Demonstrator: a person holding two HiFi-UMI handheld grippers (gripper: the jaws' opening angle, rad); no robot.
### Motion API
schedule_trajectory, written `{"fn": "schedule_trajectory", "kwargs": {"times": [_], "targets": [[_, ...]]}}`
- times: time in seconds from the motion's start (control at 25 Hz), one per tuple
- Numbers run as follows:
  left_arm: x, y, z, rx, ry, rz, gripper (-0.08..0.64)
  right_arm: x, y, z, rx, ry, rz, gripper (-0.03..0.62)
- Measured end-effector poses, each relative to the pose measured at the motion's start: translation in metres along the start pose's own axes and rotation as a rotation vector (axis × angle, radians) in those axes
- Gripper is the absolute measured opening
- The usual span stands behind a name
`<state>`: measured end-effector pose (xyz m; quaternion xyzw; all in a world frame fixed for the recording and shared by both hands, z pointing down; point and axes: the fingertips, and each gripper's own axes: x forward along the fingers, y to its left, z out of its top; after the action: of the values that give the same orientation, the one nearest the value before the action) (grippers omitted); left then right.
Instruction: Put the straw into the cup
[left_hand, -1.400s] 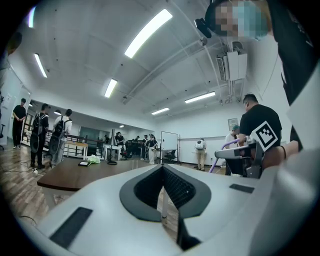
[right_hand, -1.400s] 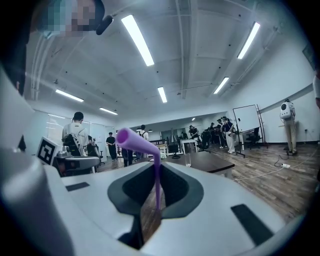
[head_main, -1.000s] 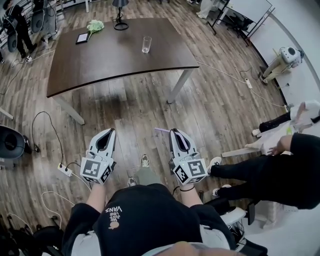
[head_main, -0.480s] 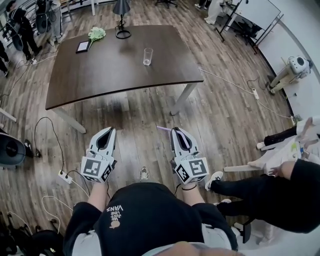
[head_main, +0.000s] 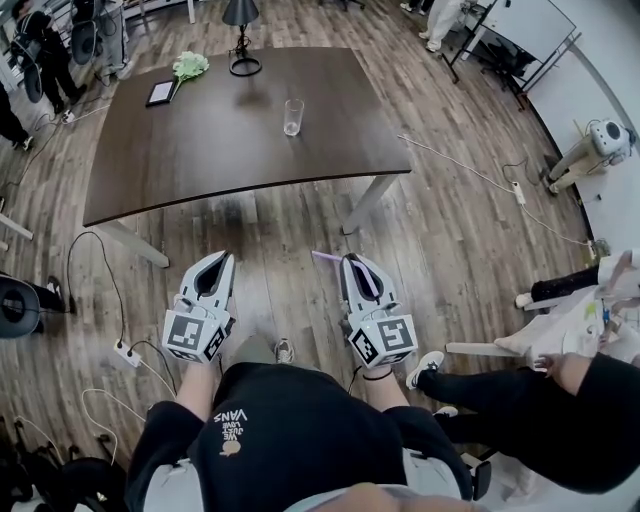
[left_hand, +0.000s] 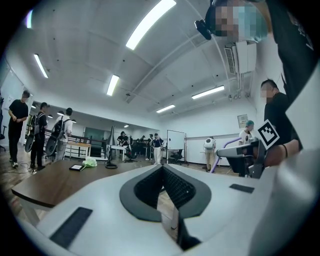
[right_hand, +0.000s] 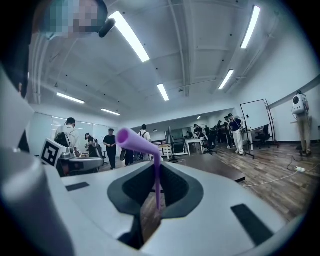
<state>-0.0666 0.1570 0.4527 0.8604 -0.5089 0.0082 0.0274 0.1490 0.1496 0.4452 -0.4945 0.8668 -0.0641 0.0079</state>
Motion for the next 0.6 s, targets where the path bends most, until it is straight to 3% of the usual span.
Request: {"fn": "schedule_trajectory", "kwargs": {"times": [0.6], "targets": [[0.092, 0.062, 0.007, -0.006, 0.008, -0.078, 0.009, 0.093, -0.04, 0.007, 0.014, 0.01, -0.07, 0.043]]}}
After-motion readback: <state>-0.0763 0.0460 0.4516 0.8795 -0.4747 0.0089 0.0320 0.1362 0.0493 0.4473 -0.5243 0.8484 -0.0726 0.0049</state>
